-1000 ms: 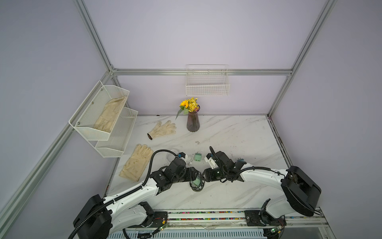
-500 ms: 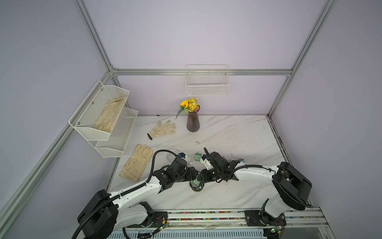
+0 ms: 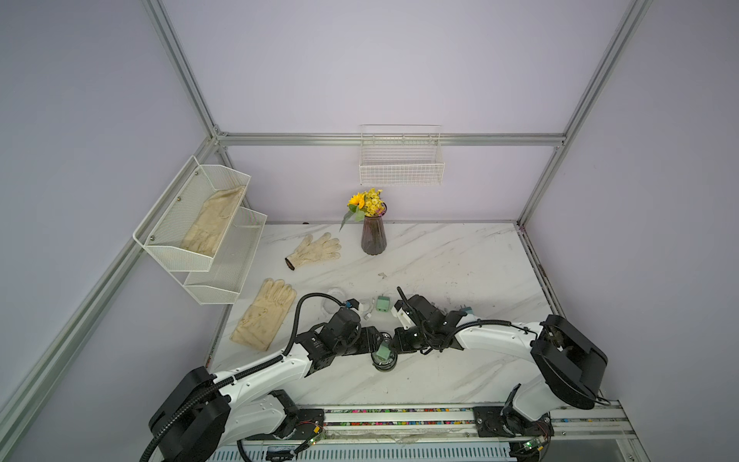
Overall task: Pack away charging kits
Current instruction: Close the storage bag at the center of the board, then pick up the storage bag at the center of the board.
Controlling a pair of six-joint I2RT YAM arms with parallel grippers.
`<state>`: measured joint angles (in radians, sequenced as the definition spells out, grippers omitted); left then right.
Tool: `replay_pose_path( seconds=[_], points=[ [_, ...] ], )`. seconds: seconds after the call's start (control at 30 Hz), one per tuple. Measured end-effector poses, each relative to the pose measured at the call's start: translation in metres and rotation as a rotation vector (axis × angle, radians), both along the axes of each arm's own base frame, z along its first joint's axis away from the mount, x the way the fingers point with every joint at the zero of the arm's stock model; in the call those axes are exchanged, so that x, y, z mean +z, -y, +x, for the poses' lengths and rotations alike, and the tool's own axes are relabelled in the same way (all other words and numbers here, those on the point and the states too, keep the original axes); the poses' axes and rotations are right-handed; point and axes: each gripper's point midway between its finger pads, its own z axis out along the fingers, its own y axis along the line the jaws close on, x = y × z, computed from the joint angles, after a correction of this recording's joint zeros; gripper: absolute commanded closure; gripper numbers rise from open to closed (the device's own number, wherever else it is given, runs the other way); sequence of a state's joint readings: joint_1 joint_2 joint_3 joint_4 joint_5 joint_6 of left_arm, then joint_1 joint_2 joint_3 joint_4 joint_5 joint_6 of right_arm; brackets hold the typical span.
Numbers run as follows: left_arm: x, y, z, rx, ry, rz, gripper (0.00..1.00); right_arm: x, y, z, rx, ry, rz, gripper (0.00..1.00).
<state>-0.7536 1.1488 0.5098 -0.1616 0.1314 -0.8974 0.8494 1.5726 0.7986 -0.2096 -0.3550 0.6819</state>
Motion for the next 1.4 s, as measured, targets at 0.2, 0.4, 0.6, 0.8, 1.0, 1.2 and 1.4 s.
replay_pose_path(
  seconds=[0.2,0.4,0.6,0.8,1.0,1.2,1.4],
  points=[
    [-0.006,0.001,-0.003,-0.004,-0.023,-0.004,0.34,-0.004,0.009,-0.008,-0.019,-0.028,-0.01,0.96],
    [-0.013,0.008,-0.007,-0.013,-0.054,-0.019,0.34,-0.004,0.017,-0.011,-0.043,-0.036,-0.016,0.95],
    [-0.025,0.018,-0.021,-0.028,-0.101,-0.055,0.33,-0.011,0.024,-0.012,-0.05,-0.045,-0.028,0.95],
    [-0.026,0.031,-0.028,-0.044,-0.131,-0.096,0.33,-0.013,0.026,-0.01,-0.051,-0.038,-0.015,0.96],
    [-0.034,0.04,-0.033,-0.049,-0.171,-0.113,0.33,-0.017,0.03,-0.01,-0.051,-0.038,0.01,0.98],
    [-0.035,0.046,-0.033,-0.049,-0.181,-0.135,0.33,-0.019,0.031,-0.011,-0.042,-0.034,0.031,0.98],
    [-0.035,0.051,-0.03,-0.045,-0.184,-0.155,0.33,-0.02,0.032,-0.011,-0.039,-0.032,0.04,0.98]
  ],
)
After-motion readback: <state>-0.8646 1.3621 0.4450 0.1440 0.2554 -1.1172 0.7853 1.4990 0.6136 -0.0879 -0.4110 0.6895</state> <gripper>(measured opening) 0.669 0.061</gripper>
